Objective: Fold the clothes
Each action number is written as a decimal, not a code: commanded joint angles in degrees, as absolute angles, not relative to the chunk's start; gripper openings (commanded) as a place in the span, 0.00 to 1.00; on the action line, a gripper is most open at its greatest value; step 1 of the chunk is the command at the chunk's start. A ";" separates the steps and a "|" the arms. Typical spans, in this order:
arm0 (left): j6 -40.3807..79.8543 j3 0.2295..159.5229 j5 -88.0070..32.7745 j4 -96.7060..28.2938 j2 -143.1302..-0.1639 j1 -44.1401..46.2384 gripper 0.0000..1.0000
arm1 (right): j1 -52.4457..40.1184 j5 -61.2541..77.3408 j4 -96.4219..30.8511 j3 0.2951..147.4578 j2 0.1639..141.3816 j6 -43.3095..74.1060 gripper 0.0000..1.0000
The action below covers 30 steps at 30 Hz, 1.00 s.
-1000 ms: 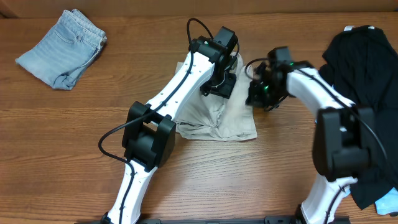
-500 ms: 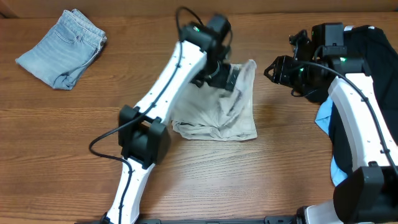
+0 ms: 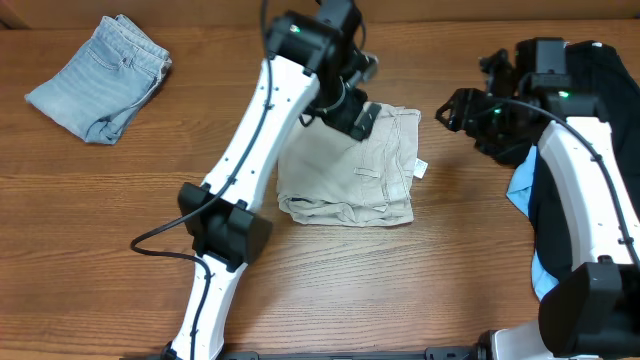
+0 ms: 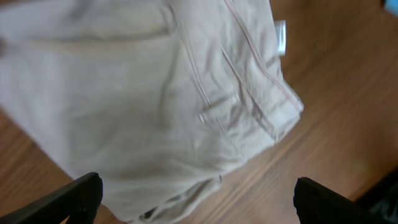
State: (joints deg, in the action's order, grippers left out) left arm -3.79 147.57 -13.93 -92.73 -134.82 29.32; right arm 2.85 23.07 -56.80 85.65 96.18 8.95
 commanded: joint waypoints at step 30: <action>-11.79 106.87 -3.66 -83.20 -135.22 32.47 1.00 | 8.43 21.65 -58.22 85.62 96.23 8.73 0.69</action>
